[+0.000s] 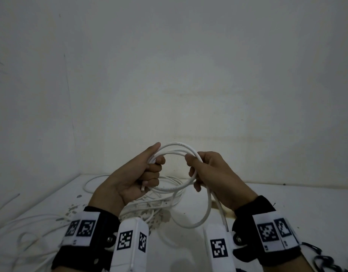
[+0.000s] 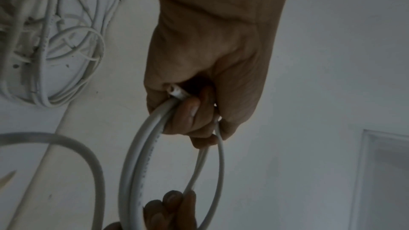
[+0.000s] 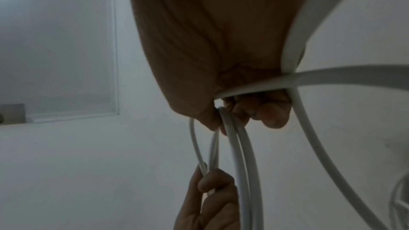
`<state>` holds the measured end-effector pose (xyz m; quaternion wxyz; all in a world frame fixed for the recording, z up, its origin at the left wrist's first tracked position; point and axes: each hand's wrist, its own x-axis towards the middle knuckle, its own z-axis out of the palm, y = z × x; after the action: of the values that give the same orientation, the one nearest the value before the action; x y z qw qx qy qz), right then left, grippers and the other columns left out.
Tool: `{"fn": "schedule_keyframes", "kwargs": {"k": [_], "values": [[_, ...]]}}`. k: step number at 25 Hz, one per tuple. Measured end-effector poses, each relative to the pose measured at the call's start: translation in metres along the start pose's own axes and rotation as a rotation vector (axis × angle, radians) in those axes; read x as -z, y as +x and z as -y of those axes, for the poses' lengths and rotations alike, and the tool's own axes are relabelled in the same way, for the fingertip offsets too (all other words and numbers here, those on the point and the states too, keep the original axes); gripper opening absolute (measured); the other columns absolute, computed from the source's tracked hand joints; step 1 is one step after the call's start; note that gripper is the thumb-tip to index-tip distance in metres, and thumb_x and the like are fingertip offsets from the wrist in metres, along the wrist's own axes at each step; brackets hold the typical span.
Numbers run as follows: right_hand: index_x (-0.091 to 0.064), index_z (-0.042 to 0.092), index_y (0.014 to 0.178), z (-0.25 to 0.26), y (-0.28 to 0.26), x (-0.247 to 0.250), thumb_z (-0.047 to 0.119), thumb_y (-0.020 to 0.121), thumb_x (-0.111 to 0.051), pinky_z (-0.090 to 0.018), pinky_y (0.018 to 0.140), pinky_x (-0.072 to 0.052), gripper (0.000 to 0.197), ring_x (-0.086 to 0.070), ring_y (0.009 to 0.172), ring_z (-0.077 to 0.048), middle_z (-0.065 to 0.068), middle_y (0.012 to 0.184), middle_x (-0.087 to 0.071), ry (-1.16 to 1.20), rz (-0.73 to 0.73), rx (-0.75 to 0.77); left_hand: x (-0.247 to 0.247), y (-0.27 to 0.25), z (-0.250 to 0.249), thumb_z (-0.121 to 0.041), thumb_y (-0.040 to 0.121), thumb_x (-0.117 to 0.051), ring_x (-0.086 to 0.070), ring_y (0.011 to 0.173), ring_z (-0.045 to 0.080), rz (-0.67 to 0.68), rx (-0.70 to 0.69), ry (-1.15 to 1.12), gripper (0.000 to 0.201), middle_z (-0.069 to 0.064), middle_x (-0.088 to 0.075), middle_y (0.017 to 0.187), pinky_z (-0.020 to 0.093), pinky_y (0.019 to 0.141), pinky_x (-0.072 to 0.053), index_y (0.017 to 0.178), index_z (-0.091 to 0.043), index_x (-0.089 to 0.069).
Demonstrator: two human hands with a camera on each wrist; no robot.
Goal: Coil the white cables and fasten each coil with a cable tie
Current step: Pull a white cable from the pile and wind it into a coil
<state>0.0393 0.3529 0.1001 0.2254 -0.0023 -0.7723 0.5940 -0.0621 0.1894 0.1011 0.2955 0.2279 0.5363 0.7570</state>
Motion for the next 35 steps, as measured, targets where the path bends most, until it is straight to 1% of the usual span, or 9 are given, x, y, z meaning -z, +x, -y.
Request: {"fn": "schedule_keyframes", "kwargs": {"k": [6, 10, 14, 16, 19, 23, 29, 33, 35], "values": [[-0.063, 0.005, 0.083, -0.002, 0.002, -0.001, 0.022, 0.100, -0.058, -0.027, 0.045, -0.038, 0.024, -0.044, 0.052, -0.013, -0.003, 0.064, -0.059, 0.147, -0.004, -0.054, 0.003, 0.002, 0.003, -0.046, 0.093, -0.053, -0.014, 0.033, 0.003, -0.039, -0.009, 0.047, 0.043, -0.009, -0.016, 0.051, 0.018, 0.032, -0.016, 0.061, -0.017, -0.048], [-0.068, 0.002, 0.100, -0.011, 0.000, 0.010, 0.022, 0.097, -0.064, -0.028, 0.045, -0.040, 0.021, -0.053, 0.052, -0.018, -0.012, 0.086, -0.074, 0.070, 0.137, -0.002, 0.005, 0.002, 0.002, -0.042, 0.098, -0.051, -0.012, 0.031, 0.005, -0.120, -0.038, 0.096, 0.045, -0.009, -0.016, 0.047, 0.017, 0.033, -0.011, 0.059, -0.021, -0.039], [-0.071, 0.008, 0.095, -0.026, -0.001, 0.041, 0.015, 0.087, -0.075, -0.035, 0.067, -0.053, 0.011, -0.066, 0.063, -0.024, -0.014, 0.082, -0.075, -0.212, 0.223, -0.039, 0.020, -0.002, -0.010, -0.038, 0.099, -0.048, -0.013, 0.026, 0.004, -0.180, -0.071, -0.002, 0.045, -0.010, -0.018, 0.040, 0.014, 0.033, -0.010, 0.058, -0.023, -0.035], [-0.073, 0.012, 0.086, -0.035, 0.001, 0.050, 0.026, 0.089, -0.073, -0.032, 0.073, -0.056, 0.014, -0.068, 0.063, -0.019, -0.006, 0.076, -0.076, -0.405, 0.157, -0.043, 0.027, -0.004, -0.014, -0.038, 0.099, -0.047, -0.013, 0.025, 0.004, -0.182, -0.074, -0.022, 0.046, -0.011, -0.017, 0.038, 0.013, 0.033, -0.009, 0.057, -0.023, -0.035], [-0.064, 0.022, 0.081, -0.051, 0.009, 0.038, 0.044, 0.097, -0.057, -0.041, 0.067, -0.059, 0.028, -0.068, 0.060, -0.019, -0.001, 0.067, -0.070, -0.677, -0.203, 0.006, 0.023, -0.005, -0.011, -0.039, 0.098, -0.046, -0.014, 0.024, 0.004, -0.148, -0.053, -0.038, 0.048, -0.011, -0.017, 0.038, 0.013, 0.033, -0.008, 0.055, -0.023, -0.035], [-0.057, 0.011, 0.093, -0.046, 0.013, 0.019, 0.048, 0.100, -0.048, -0.035, 0.048, -0.049, 0.039, -0.050, 0.043, -0.019, -0.007, 0.062, -0.053, -0.150, -0.299, -0.214, 0.015, -0.002, -0.009, -0.039, 0.099, -0.045, -0.014, 0.024, 0.004, -0.159, -0.061, -0.037, 0.046, -0.010, -0.017, 0.038, 0.013, 0.032, -0.009, 0.058, -0.023, -0.033], [-0.054, 0.004, 0.109, -0.018, 0.018, 0.029, 0.004, 0.100, -0.033, -0.026, 0.040, -0.030, 0.023, -0.031, 0.046, -0.015, -0.003, 0.059, -0.038, 0.425, -0.253, -0.264, 0.028, -0.002, -0.011, -0.039, 0.100, -0.045, -0.014, 0.025, 0.005, -0.244, -0.084, -0.031, 0.044, -0.010, -0.017, 0.038, 0.013, 0.032, -0.010, 0.062, -0.023, -0.031], [-0.052, 0.005, 0.104, -0.001, 0.011, 0.031, 0.009, 0.105, -0.036, -0.026, 0.037, -0.037, 0.016, -0.038, 0.040, -0.015, -0.005, 0.064, -0.055, 0.493, -0.184, -0.194, 0.028, 0.000, -0.010, -0.042, 0.099, -0.046, -0.013, 0.026, 0.005, -0.241, -0.094, -0.035, 0.044, -0.010, -0.017, 0.040, 0.015, 0.031, -0.009, 0.061, -0.024, -0.032], [-0.055, 0.005, 0.101, 0.004, 0.005, 0.027, 0.019, 0.107, -0.036, -0.026, 0.037, -0.036, 0.024, -0.035, 0.037, -0.015, -0.003, 0.054, -0.044, 0.336, -0.166, -0.148, 0.027, 0.002, -0.009, -0.043, 0.099, -0.046, -0.013, 0.026, 0.005, -0.250, -0.102, -0.048, 0.045, -0.010, -0.017, 0.040, 0.014, 0.031, -0.010, 0.061, -0.024, -0.032]]}}
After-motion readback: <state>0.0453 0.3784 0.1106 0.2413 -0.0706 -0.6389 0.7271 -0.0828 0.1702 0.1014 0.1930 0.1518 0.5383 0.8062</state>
